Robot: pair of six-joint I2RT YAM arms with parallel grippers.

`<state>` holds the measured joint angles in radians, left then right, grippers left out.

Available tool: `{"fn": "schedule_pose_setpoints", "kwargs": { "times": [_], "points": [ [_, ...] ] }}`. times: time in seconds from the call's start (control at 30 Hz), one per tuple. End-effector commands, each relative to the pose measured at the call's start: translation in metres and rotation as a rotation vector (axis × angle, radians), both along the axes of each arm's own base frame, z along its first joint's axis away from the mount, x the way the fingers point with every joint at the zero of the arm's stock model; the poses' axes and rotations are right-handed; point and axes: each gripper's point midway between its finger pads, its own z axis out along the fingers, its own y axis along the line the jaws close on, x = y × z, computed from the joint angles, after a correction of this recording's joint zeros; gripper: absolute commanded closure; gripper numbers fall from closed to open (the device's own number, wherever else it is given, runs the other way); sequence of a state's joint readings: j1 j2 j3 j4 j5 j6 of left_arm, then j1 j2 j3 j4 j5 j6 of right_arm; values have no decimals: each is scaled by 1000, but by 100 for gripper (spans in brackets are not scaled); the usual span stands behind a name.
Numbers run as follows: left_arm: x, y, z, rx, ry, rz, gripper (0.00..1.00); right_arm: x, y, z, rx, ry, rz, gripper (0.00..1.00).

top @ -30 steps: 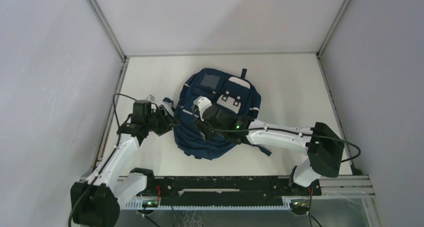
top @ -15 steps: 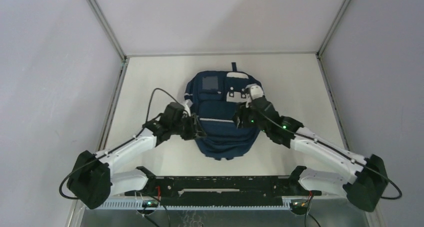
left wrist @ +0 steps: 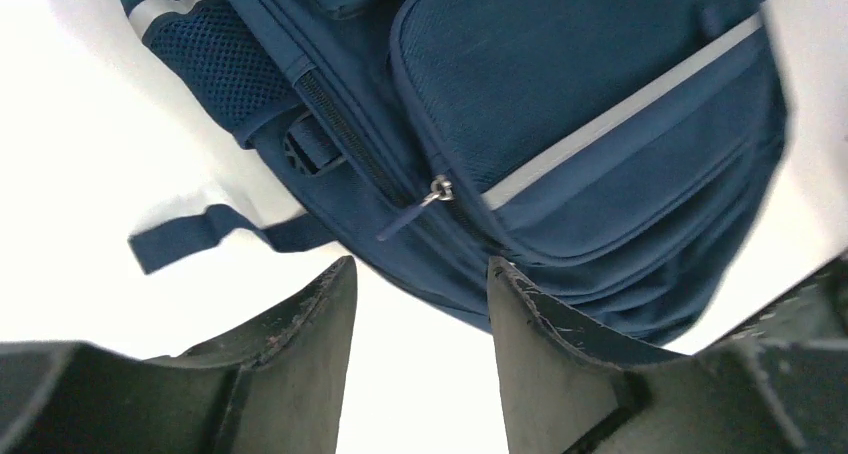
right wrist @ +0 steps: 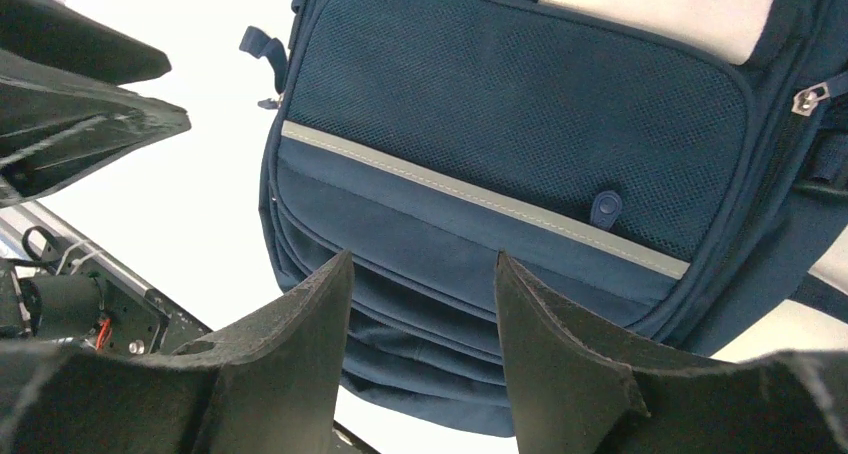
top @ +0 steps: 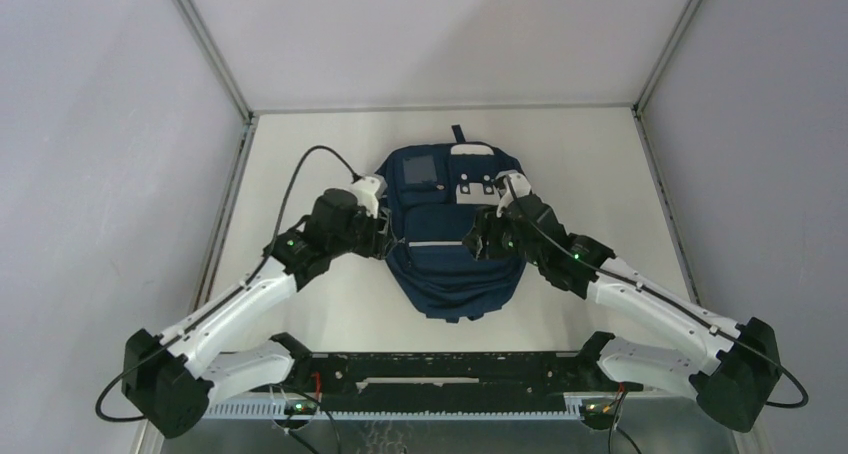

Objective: Pack the student bag
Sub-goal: Zip the student bag at the center of the board.

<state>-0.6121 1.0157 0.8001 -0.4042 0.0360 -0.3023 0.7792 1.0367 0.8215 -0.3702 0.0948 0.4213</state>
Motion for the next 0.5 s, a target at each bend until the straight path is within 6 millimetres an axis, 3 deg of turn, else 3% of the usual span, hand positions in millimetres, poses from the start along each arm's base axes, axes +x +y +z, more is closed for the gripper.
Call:
{"fn": "schedule_pose_setpoints", "kwargs": {
  "times": [0.0, 0.2, 0.47],
  "points": [
    [14, 1, -1, 203, -122, -205, 45, 2, 9, 6, 49, 0, 13, 38],
    [17, -2, -11, 312, -158, -367, 44, -2, 8, 5, 43, 6, 32, 38],
    [13, -16, -30, 279, -156, -547, 47, -2, 13, 2, 43, 16, 60, 38]
  ]
}}
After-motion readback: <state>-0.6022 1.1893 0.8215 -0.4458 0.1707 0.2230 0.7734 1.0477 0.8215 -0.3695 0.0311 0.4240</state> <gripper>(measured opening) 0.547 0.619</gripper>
